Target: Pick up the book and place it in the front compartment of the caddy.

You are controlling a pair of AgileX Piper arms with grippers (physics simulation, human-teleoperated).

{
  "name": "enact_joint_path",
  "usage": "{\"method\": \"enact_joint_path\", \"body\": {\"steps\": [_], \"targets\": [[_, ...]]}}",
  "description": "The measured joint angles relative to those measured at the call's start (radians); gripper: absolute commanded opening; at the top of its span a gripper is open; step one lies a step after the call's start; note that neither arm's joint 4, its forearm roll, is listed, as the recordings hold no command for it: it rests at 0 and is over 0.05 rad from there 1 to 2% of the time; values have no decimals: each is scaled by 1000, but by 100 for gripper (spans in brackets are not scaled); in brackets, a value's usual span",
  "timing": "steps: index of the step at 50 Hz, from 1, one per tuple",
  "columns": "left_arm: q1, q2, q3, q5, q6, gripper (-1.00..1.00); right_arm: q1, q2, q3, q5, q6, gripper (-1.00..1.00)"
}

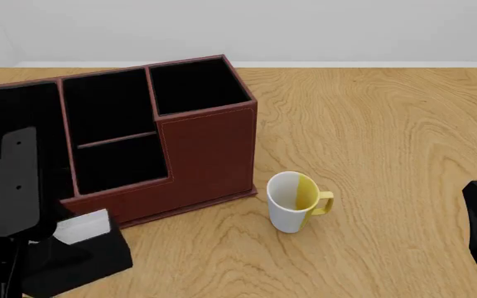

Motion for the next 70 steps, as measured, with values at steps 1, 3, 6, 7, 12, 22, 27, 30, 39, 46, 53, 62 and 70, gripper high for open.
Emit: {"method": "enact_joint_path", "body": {"steps": [1,3,6,7,12,22,27,30,39,46,53,62,70], "targets": [[9,-6,-6,9,13,-100,0,0,0,0,0,100],[24,-15,-17,24,37,-100,0,0,0,0,0,100],[45,-29,-31,42,73,-100,0,0,0,0,0,100],[53,-33,-36,47,85,-100,0,0,0,0,0,100],[92,-51,-55,65,146,-100,0,0,0,0,0,100],[166,-77,-91,84,256,-100,0,0,0,0,0,100],[203,-88,-112,88,311,-100,0,0,0,0,0,100],[223,-92,-126,90,340,-100,0,0,0,0,0,100],[270,-95,-173,91,415,-100,0,0,0,0,0,100],[290,-83,-225,91,455,-100,0,0,0,0,0,100],[310,-75,-264,91,497,-100,0,0,0,0,0,100],[326,-58,-326,91,543,-100,0,0,0,0,0,100],[336,-38,-362,75,581,-100,0,0,0,0,0,100]]}}
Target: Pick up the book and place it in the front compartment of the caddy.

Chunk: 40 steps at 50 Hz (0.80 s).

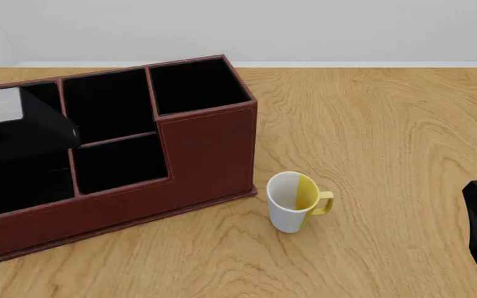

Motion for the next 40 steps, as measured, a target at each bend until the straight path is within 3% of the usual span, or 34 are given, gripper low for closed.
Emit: {"method": "enact_joint_path", "body": {"steps": [12,40], "targets": [[2,57,-25,-71,29,-100,0,0,0,0,0,100],[-17,236,-56,-219,22,-100,0,0,0,0,0,100]]}}
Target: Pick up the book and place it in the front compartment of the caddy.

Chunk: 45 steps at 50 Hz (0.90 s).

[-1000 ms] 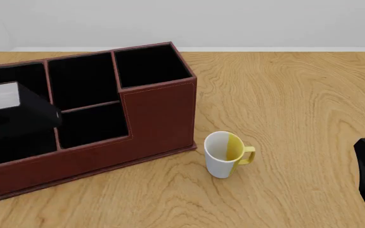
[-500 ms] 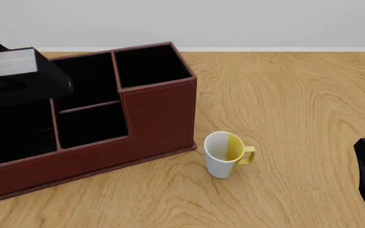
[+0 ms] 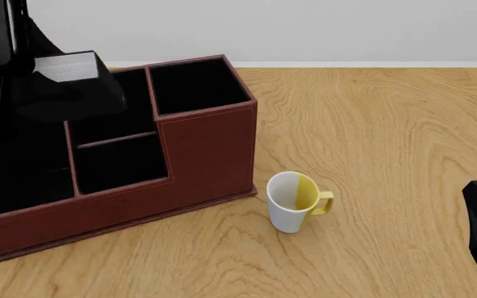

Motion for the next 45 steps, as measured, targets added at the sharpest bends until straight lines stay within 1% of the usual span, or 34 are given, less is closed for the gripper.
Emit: {"method": "enact_joint_path", "body": {"steps": [15,35,45], "targets": [[40,82,-36,-37,-17,-100,0,0,0,0,0,100],[65,199,-142,-60,-67,-100,0,0,0,0,0,100],[72,233,-156,-73,-79,-100,0,0,0,0,0,100]]}}
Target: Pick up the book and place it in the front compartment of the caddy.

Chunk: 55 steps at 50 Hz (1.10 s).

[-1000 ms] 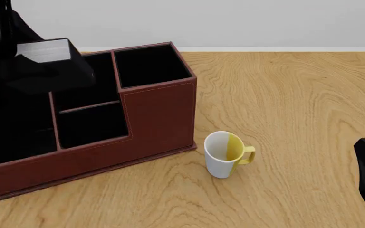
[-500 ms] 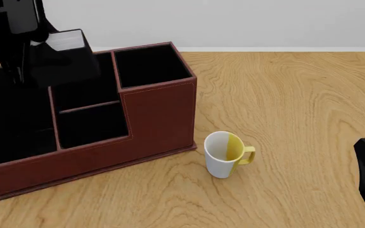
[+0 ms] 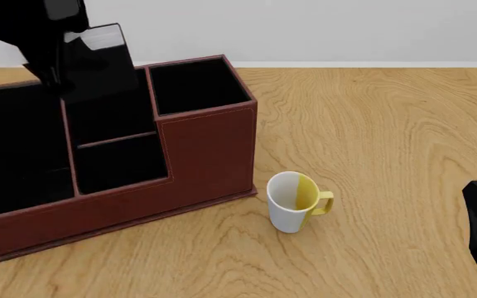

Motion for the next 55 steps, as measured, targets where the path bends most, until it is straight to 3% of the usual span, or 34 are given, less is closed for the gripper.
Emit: {"method": "enact_joint_path", "body": {"steps": [55], "targets": [[40,67,123,-101,-22,-100,0,0,0,0,0,100]]}}
